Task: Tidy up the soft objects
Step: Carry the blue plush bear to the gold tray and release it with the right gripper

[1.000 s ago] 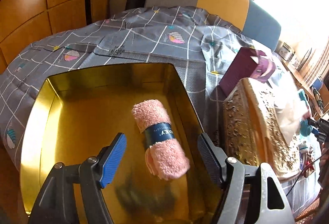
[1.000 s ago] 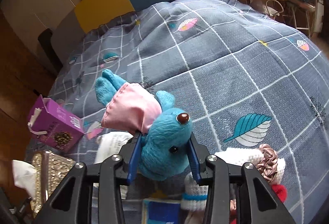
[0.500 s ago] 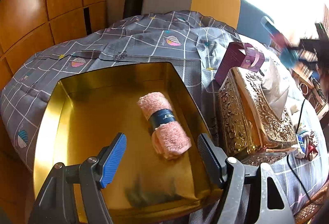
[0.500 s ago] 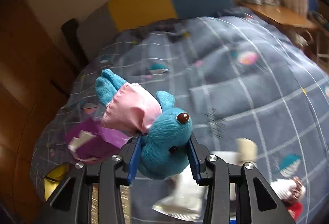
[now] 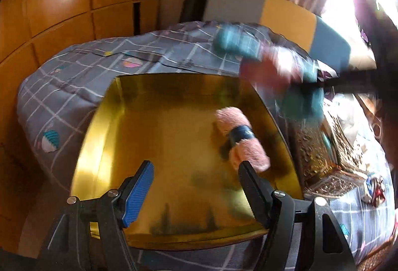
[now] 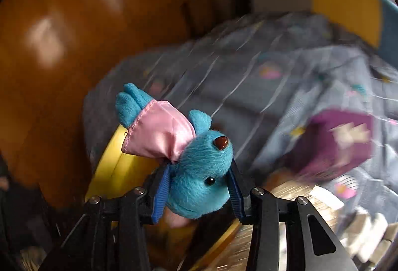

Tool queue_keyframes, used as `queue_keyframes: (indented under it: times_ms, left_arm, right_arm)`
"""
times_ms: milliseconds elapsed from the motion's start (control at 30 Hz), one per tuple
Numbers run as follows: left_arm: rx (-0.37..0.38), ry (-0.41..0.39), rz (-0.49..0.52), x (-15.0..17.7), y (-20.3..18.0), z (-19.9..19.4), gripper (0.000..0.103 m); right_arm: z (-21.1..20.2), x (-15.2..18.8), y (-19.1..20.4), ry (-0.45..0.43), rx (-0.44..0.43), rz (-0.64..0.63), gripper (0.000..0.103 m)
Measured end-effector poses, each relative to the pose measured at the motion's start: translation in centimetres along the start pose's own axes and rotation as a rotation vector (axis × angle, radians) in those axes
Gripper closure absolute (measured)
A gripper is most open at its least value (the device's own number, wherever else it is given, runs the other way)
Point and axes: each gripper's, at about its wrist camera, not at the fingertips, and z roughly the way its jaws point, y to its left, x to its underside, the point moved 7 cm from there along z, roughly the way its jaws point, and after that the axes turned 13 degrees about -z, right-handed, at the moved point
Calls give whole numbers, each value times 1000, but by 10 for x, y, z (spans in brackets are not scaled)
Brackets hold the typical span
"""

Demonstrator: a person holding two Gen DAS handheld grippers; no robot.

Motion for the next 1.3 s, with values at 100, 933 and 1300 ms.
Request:
queue_keyframes:
  times_ms: [100, 933, 1300]
  left_arm:
    - [-10, -32, -37, -7, 10, -8, 31]
    - [40, -71, 70, -7, -38, -30, 31]
    - [84, -82, 175, 0, -80, -39, 31]
  right_arm:
    - [28, 22, 32, 86, -54, -45, 55]
    - [-73, 82, -3, -206, 321, 49, 27]
    - [-130, 133, -67, -281, 482, 230, 18]
